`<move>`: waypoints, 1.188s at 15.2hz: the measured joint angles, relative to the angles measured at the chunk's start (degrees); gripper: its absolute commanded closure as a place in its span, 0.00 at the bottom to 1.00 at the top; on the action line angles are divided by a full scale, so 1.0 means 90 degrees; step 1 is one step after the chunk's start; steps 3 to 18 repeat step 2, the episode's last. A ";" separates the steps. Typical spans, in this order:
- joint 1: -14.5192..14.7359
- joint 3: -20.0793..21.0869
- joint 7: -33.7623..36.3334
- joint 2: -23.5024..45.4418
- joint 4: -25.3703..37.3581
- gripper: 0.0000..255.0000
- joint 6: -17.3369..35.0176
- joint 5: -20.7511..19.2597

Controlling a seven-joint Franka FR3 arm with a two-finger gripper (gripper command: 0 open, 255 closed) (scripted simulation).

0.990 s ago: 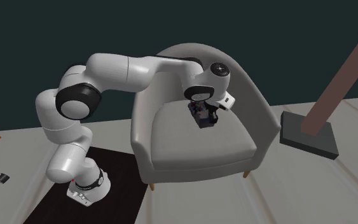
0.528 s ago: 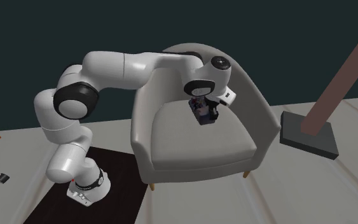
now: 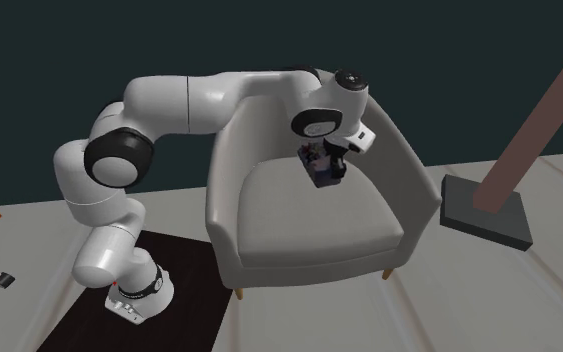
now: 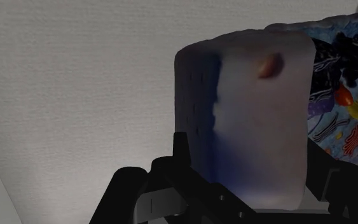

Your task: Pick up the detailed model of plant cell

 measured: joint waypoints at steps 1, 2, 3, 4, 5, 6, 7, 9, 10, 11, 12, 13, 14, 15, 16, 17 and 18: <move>0.0000 0.0000 0.0026 0.0005 0.0093 1.00 -0.0084 -0.0009; 0.0005 0.0003 0.0049 -0.0003 0.0133 1.00 -0.0127 -0.0013; 0.0005 0.0003 0.0049 -0.0003 0.0133 1.00 -0.0127 -0.0013; 0.0005 0.0003 0.0049 -0.0003 0.0133 1.00 -0.0127 -0.0013; 0.0005 0.0003 0.0049 -0.0003 0.0133 1.00 -0.0127 -0.0013; 0.0005 0.0003 0.0049 -0.0003 0.0133 1.00 -0.0127 -0.0013; 0.0005 0.0003 0.0049 -0.0003 0.0133 1.00 -0.0127 -0.0013; 0.0005 0.0003 0.0049 -0.0003 0.0133 1.00 -0.0127 -0.0013; 0.0005 0.0003 0.0049 -0.0003 0.0133 1.00 -0.0127 -0.0013; 0.0005 0.0003 0.0049 -0.0003 0.0133 1.00 -0.0127 -0.0013; 0.0005 0.0003 0.0049 -0.0003 0.0133 1.00 -0.0127 -0.0013; 0.0005 0.0003 0.0049 -0.0003 0.0133 1.00 -0.0127 -0.0013; 0.0005 0.0003 0.0049 -0.0003 0.0133 1.00 -0.0127 -0.0013; 0.0005 0.0003 0.0049 -0.0003 0.0133 1.00 -0.0127 -0.0013; 0.0005 0.0003 0.0049 -0.0003 0.0133 1.00 -0.0127 -0.0013; 0.0005 0.0003 0.0049 -0.0003 0.0133 1.00 -0.0127 -0.0013; 0.0005 0.0003 0.0049 -0.0003 0.0133 1.00 -0.0127 -0.0013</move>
